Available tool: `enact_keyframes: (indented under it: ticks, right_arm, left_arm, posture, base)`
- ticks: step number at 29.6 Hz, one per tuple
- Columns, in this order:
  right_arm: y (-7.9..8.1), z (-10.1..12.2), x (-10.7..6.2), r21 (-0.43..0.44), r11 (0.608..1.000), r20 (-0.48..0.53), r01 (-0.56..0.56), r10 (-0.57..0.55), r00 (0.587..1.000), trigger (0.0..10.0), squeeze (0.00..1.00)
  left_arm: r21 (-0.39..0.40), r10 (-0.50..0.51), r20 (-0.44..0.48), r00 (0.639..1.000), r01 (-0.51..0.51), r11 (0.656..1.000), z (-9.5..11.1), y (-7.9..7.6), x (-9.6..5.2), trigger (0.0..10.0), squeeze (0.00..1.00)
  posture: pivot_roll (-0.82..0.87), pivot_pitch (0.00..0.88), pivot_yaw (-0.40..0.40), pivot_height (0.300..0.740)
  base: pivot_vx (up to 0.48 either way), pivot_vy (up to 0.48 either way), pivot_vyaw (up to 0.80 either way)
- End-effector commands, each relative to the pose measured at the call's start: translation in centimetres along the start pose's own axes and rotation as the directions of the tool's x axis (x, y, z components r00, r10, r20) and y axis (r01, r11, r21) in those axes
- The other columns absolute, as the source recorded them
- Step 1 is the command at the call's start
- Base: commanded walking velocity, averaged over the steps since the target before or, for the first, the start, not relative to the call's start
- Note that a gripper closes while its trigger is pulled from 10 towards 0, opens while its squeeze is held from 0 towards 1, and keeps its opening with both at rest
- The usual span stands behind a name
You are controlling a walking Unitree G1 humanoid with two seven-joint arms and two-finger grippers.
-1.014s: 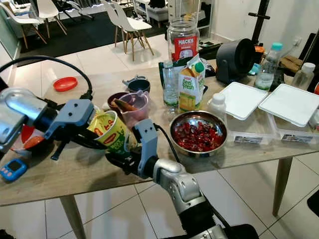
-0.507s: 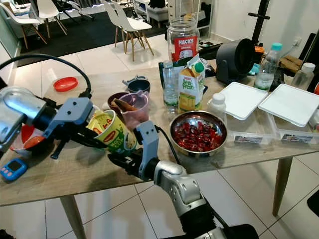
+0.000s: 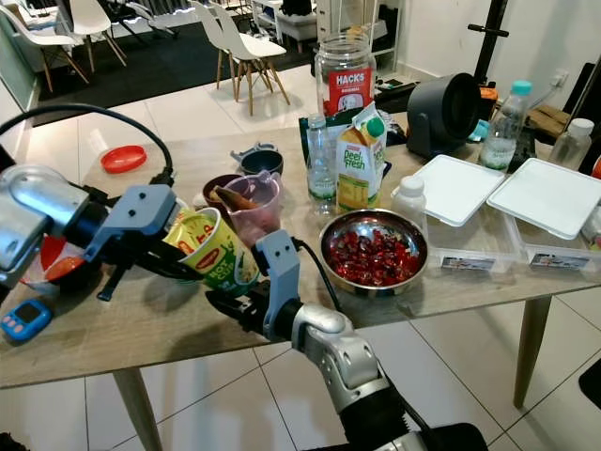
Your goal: Restocking fridge
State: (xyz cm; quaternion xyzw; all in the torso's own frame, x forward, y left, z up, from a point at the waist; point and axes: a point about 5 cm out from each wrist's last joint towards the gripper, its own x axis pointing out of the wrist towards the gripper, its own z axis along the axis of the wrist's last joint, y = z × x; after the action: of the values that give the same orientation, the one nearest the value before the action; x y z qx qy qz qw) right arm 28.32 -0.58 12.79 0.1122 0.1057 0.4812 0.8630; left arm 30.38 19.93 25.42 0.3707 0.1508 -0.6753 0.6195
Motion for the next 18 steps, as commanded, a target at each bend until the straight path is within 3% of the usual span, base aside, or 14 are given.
enact_keyframes:
  ticks: [1,7,18]
  right_arm:
    - [0.6,1.1,0.5,-0.054,0.998,0.044,-0.04,0.043,0.998,10.0,0.0]
    - [-0.3,-0.8,0.3,-0.124,0.992,-0.056,0.009,-0.016,0.998,10.0,0.0]
    - [-0.9,-1.7,0.1,-0.137,0.99,-0.108,0.025,-0.041,0.993,10.0,0.0]
  left_arm:
    - [-0.013,-0.048,-0.008,0.999,0.047,0.999,-0.5,-0.2,1.0,10.0,0.0]
    - [-0.012,-0.025,-0.014,1.0,0.025,1.0,-0.5,0.0,0.5,10.0,0.0]
    - [-0.005,-0.025,-0.016,1.0,0.024,1.0,-0.5,0.0,0.5,10.0,0.0]
  posture:
    - [-0.01,0.025,0.083,0.74]
    - [0.0,0.022,0.083,0.74]
    - [0.0,0.019,0.084,0.74]
  base:
    - [0.0,0.0,0.0]
    - [0.0,0.0,0.0]
    - [0.0,0.0,0.0]
